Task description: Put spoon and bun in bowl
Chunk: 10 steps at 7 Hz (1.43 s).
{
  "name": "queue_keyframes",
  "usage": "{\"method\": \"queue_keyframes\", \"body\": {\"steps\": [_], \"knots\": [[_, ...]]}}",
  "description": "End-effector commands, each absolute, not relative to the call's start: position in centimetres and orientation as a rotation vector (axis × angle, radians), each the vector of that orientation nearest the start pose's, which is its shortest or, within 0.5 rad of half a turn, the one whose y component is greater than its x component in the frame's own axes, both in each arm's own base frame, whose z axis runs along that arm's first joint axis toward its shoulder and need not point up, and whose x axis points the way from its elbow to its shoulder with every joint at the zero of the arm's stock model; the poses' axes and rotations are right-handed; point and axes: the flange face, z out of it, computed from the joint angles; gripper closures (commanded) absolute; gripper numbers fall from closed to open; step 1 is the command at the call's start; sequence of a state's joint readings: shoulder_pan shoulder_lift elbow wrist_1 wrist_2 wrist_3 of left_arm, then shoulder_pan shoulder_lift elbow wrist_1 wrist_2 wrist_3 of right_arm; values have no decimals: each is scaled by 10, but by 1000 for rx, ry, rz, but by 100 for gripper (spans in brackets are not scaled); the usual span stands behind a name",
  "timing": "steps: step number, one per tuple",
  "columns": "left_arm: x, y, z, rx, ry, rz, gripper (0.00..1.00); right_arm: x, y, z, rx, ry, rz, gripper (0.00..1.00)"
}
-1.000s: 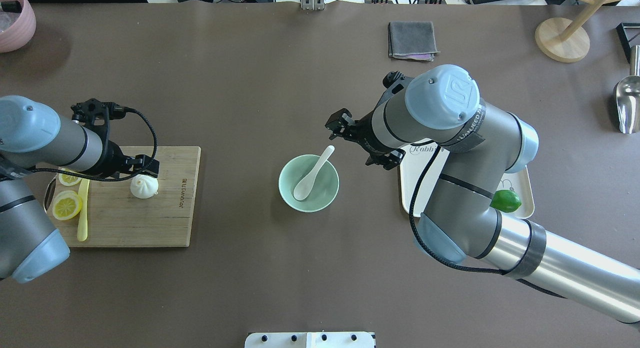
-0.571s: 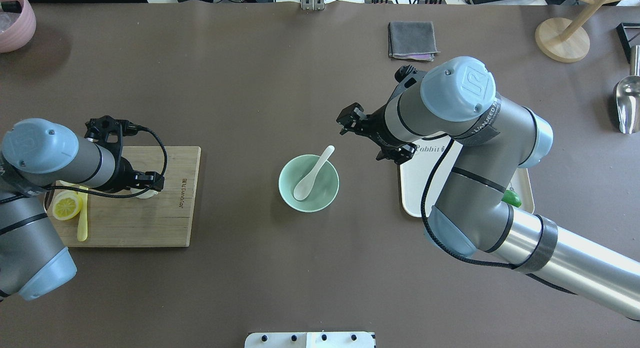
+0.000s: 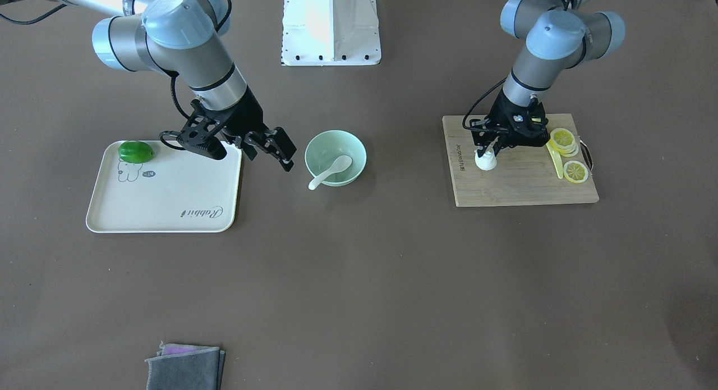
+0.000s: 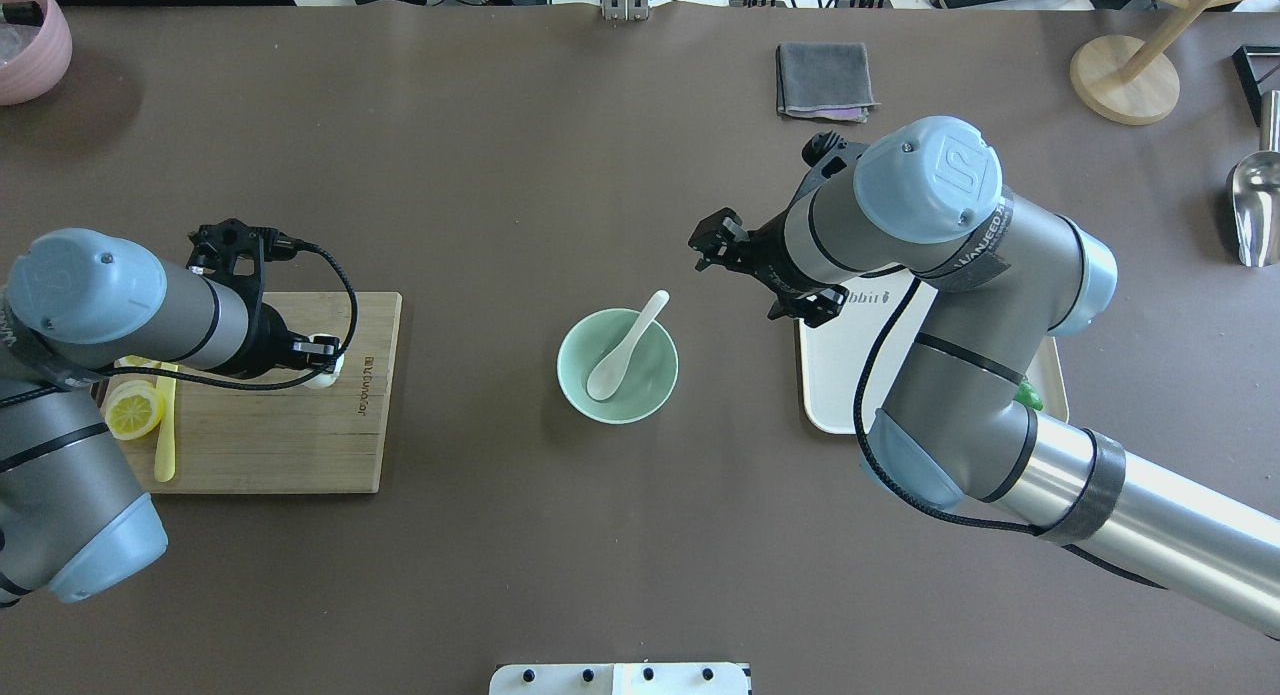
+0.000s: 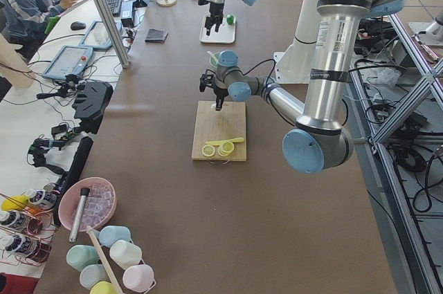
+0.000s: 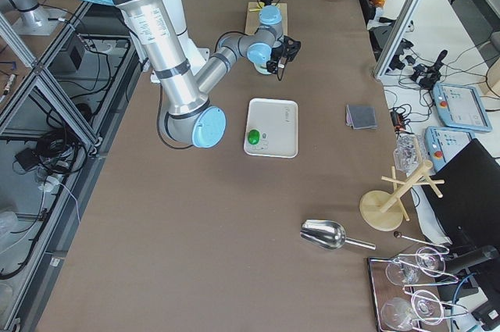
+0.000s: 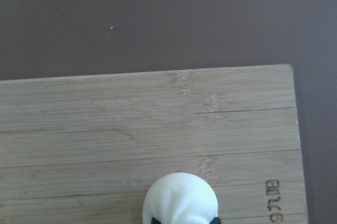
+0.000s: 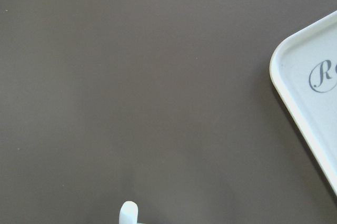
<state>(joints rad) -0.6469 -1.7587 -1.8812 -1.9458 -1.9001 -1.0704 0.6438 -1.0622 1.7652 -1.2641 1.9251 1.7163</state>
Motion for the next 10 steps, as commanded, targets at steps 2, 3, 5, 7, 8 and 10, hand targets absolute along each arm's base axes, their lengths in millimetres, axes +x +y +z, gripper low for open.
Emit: {"method": "queue_keyframes", "body": {"steps": [2, 3, 5, 7, 8, 10], "knots": [[446, -416, 235, 205, 1105, -54, 100, -377, -500, 296, -74, -1026, 481, 0], [474, -408, 200, 184, 1148, -56, 100, -341, -512, 329, -61, -999, 438, 0], [535, -400, 160, 186, 1139, -53, 66, -309, -519, 365, -33, -960, 399, 0], [523, -393, 177, 211, 1124, -53, 2, -296, -519, 360, -21, -970, 409, 0], [496, -391, 198, 231, 1111, -34, 2, -281, -515, 374, -19, -955, 425, 0], [436, -412, 231, 248, 1083, 19, 2, -262, -515, 387, 7, -941, 405, 0]]}}
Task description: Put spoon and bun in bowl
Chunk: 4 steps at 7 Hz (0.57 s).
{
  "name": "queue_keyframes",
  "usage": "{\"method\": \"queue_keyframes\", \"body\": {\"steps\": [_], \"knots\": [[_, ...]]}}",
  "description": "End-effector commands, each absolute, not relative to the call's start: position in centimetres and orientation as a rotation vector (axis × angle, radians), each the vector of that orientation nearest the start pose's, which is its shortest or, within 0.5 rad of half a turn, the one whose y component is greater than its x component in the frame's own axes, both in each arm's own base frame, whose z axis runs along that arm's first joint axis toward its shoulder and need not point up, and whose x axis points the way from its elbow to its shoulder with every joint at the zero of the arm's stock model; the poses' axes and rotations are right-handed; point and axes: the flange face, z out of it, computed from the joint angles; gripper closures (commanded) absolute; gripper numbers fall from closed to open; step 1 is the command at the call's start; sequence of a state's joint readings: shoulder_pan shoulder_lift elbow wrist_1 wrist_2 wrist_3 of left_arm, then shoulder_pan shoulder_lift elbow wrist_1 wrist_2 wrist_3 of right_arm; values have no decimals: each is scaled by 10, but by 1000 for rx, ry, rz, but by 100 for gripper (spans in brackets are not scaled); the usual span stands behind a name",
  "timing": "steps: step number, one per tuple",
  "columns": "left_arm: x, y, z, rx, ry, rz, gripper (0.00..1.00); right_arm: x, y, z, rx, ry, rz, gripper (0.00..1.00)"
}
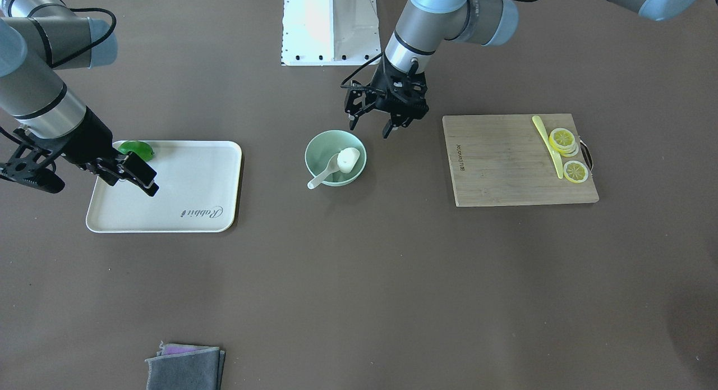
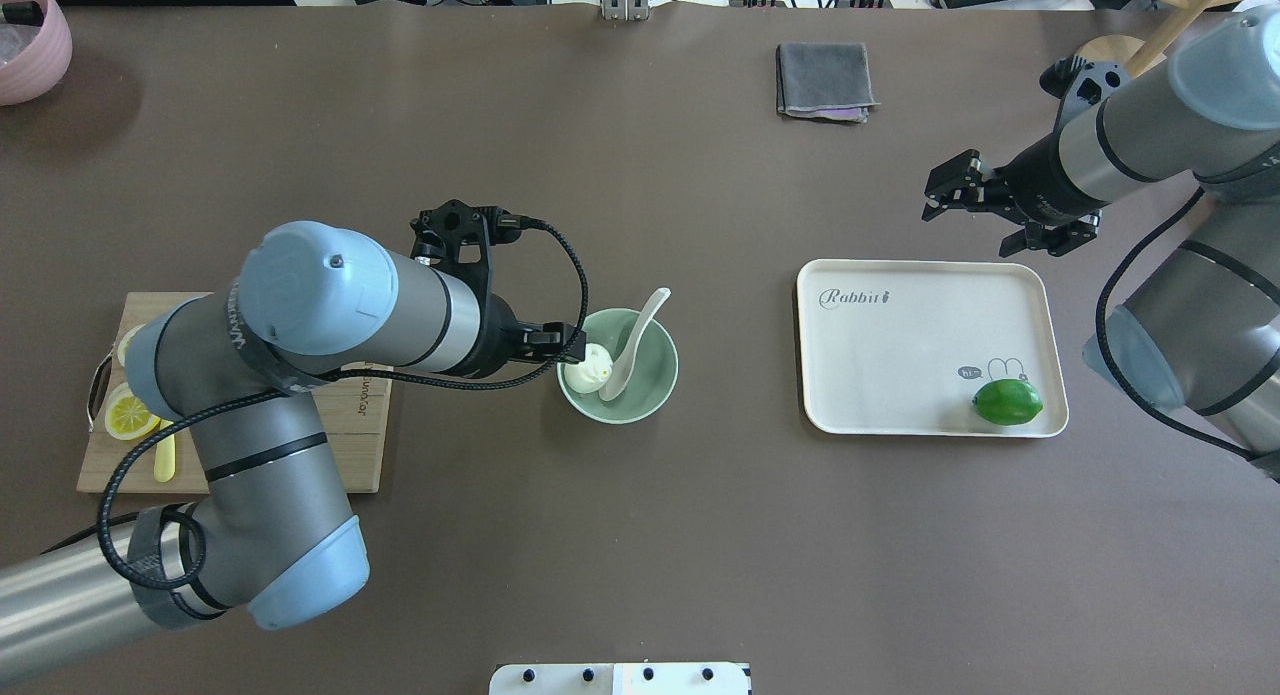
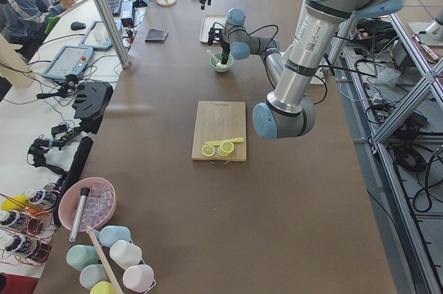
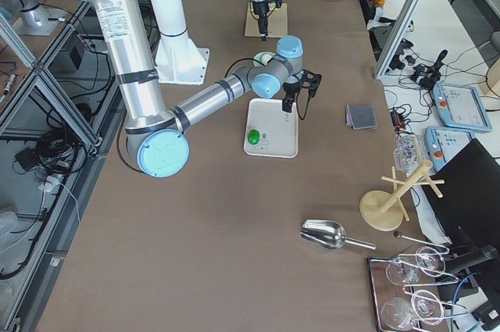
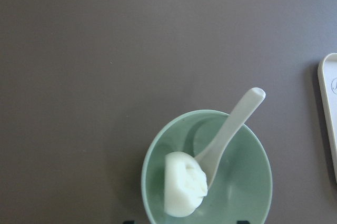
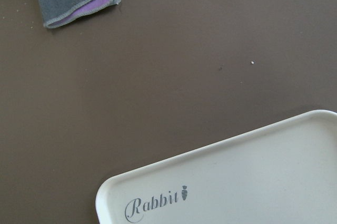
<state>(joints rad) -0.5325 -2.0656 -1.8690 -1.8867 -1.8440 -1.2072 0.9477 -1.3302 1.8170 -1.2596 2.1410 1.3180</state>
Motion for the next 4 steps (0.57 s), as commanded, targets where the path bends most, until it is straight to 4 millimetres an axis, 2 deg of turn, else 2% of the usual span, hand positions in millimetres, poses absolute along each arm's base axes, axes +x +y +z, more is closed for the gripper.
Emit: {"method": "queue_keyframes", "body": {"steps": [1, 2, 3, 4], "knots": [[404, -430, 257, 247, 1055, 48, 2, -254, -516, 396, 6, -928, 411, 0], [366, -442, 287, 268, 1017, 80, 2, -234, -517, 411, 37, -907, 381, 0], [316, -451, 323, 290, 967, 96, 2, -207, -514, 441, 76, -865, 313, 0], [266, -436, 357, 319, 917, 151, 2, -170, -510, 470, 103, -833, 242, 0]]}}
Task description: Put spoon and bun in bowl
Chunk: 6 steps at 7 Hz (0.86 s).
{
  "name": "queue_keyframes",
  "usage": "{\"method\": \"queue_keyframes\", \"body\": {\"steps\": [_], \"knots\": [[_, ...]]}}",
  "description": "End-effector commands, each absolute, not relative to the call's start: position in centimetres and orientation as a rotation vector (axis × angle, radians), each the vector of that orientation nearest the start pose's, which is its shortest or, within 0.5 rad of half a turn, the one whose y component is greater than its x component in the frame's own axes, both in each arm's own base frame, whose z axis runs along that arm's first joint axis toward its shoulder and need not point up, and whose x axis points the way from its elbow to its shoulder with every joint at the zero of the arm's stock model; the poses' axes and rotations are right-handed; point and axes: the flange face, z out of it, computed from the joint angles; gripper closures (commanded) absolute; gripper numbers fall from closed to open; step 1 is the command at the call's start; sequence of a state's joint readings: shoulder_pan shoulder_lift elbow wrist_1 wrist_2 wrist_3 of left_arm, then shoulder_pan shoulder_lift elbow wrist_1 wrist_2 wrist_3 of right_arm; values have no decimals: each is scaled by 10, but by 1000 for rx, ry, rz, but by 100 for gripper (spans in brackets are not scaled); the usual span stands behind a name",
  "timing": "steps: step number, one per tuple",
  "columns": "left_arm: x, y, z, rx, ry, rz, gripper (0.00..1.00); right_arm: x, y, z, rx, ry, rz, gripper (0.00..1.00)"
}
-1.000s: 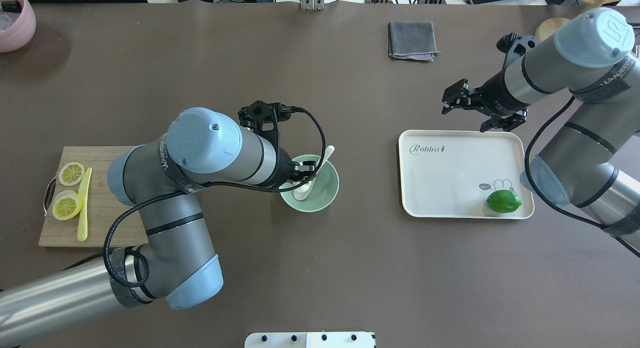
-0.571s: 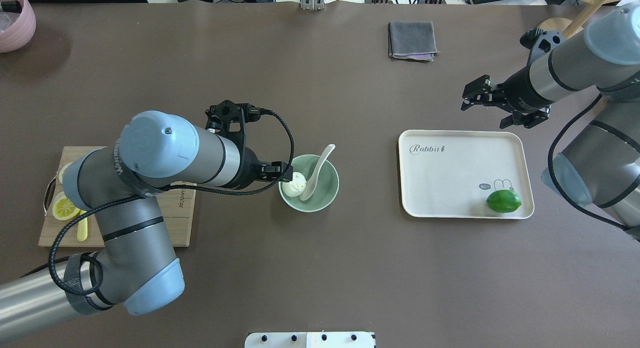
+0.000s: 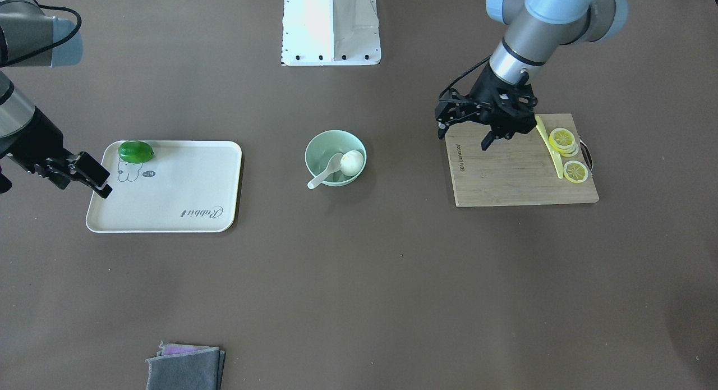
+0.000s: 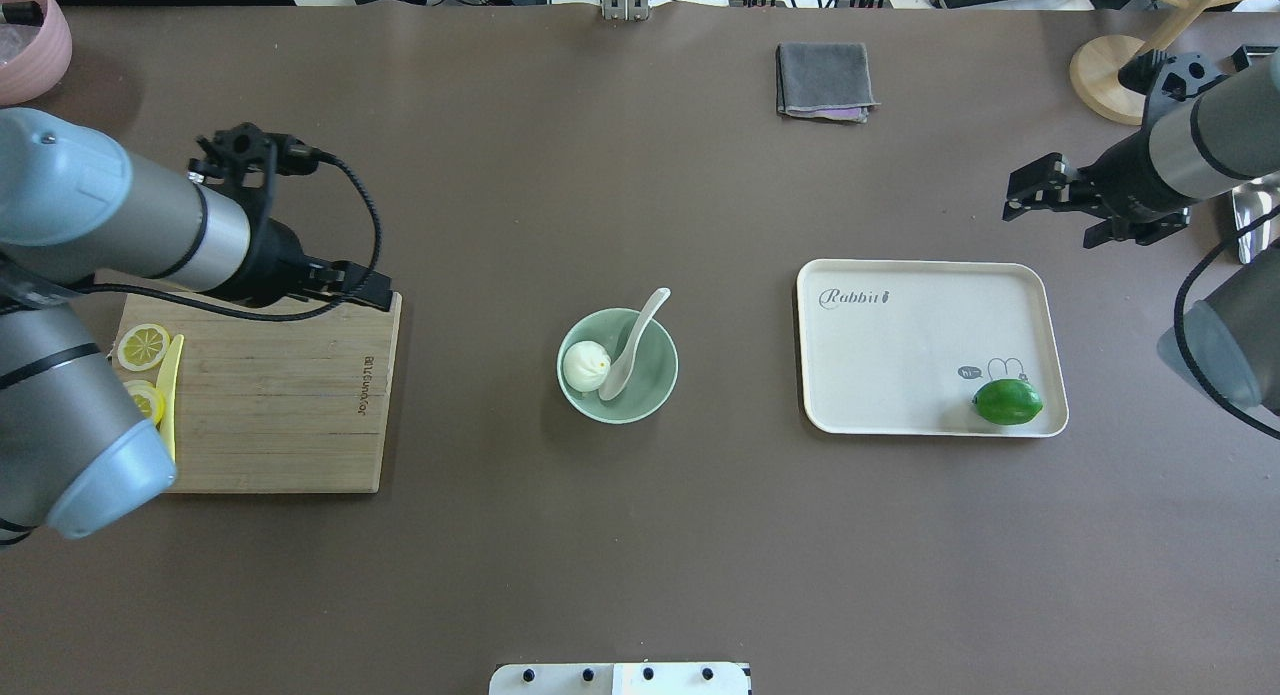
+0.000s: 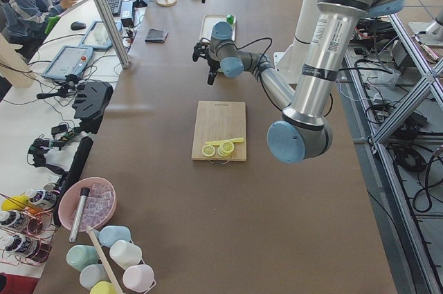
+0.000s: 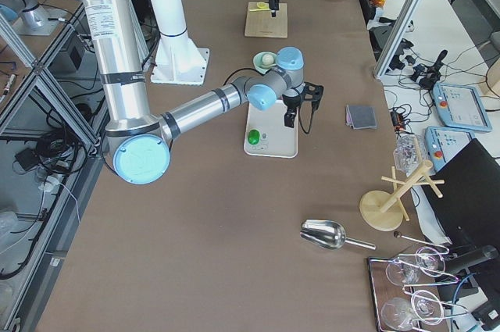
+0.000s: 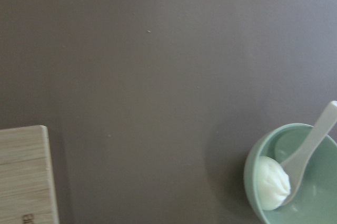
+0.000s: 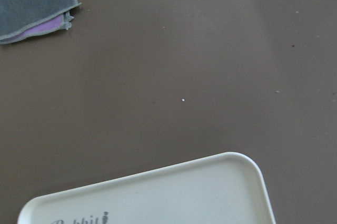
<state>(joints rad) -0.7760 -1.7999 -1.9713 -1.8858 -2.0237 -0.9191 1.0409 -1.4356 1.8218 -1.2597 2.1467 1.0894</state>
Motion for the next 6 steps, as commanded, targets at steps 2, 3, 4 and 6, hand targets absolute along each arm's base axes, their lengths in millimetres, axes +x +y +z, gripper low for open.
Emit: {"method": "queue_keyframes", "body": {"steps": [2, 3, 4, 6], "knots": [[156, -453, 417, 351, 866, 223, 2, -63, -488, 528, 155, -842, 85, 0], [107, -464, 452, 366, 850, 272, 2, -22, -477, 552, 176, -850, 46, 0], [59, -472, 486, 380, 852, 294, 2, 5, -472, 575, 198, -835, 14, 0], [10, -460, 557, 366, 804, 339, 2, 38, -467, 627, 202, -859, -62, 0]]}}
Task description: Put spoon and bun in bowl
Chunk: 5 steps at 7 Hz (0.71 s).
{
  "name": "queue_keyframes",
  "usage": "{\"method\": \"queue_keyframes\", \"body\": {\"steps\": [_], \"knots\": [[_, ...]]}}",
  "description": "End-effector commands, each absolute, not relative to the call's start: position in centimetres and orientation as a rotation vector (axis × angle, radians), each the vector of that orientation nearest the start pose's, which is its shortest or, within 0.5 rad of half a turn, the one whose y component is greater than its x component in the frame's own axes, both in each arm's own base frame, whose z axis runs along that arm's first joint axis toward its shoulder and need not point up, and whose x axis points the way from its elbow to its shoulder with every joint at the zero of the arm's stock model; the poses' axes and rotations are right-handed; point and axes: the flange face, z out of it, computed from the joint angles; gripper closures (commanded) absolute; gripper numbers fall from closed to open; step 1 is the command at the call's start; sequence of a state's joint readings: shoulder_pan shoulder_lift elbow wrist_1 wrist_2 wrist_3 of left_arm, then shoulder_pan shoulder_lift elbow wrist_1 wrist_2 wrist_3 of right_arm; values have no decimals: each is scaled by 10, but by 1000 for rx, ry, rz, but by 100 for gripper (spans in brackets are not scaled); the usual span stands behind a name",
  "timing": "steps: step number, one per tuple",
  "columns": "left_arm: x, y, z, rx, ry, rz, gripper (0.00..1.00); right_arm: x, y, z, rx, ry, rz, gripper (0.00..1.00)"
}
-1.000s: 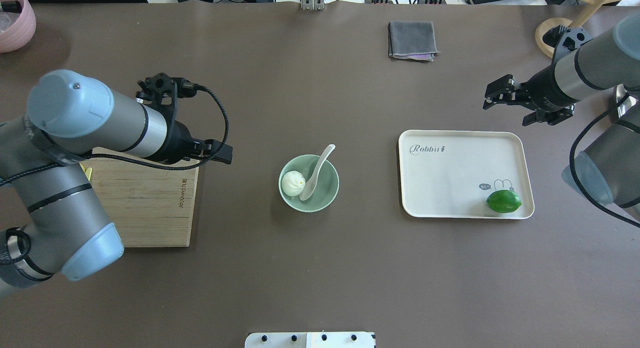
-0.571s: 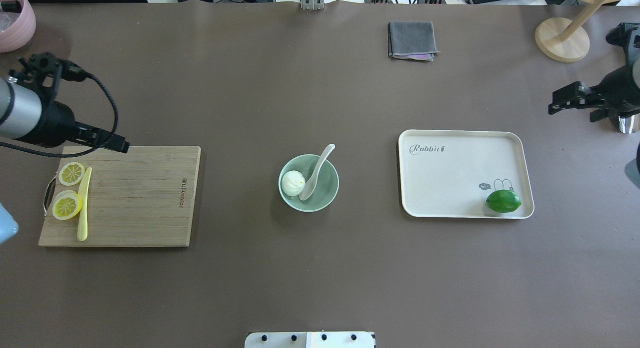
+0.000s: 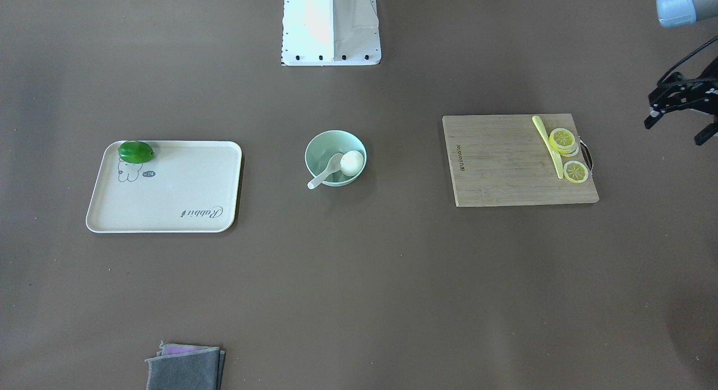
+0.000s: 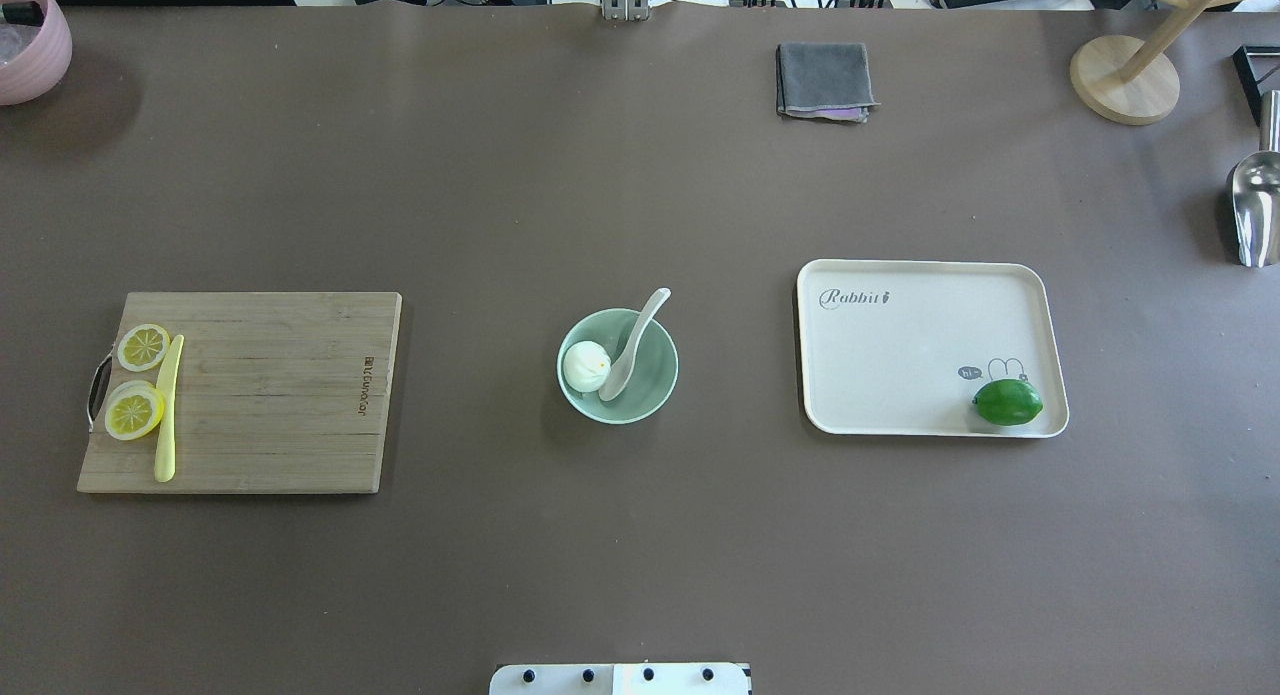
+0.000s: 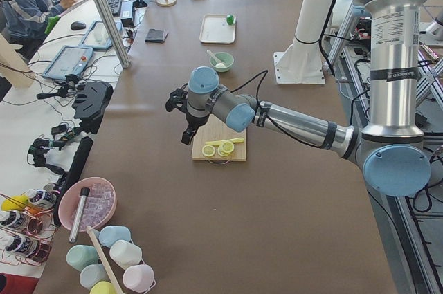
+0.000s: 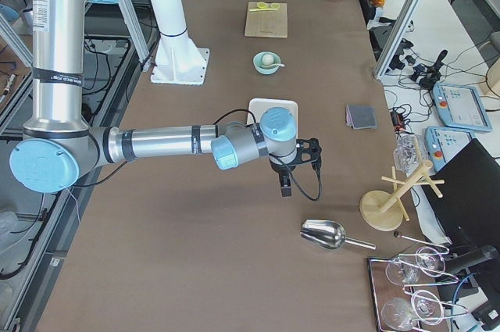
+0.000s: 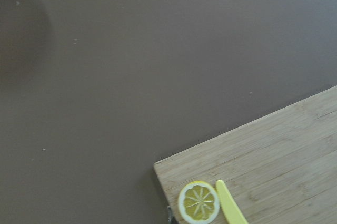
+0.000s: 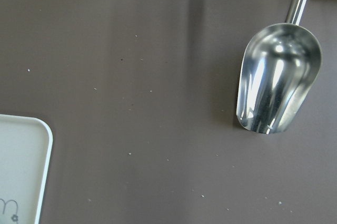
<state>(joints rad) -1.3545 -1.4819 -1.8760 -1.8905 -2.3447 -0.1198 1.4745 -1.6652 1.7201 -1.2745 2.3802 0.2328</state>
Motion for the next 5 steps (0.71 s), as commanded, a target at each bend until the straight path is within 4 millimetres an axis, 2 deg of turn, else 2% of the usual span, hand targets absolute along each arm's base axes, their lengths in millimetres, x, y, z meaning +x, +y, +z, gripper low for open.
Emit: {"method": "queue_keyframes", "body": {"steps": [1, 3, 5], "knots": [[1, -459, 581, 333, 798, 320, 2, 47, -465, 638, 210, -855, -85, 0], [-7, -455, 627, 263, 799, 276, 2, 48, -473, 624, 232, -865, -83, 0], [-10, -455, 626, 272, 797, 267, 2, 47, -481, 623, 235, -862, -85, 0]]}}
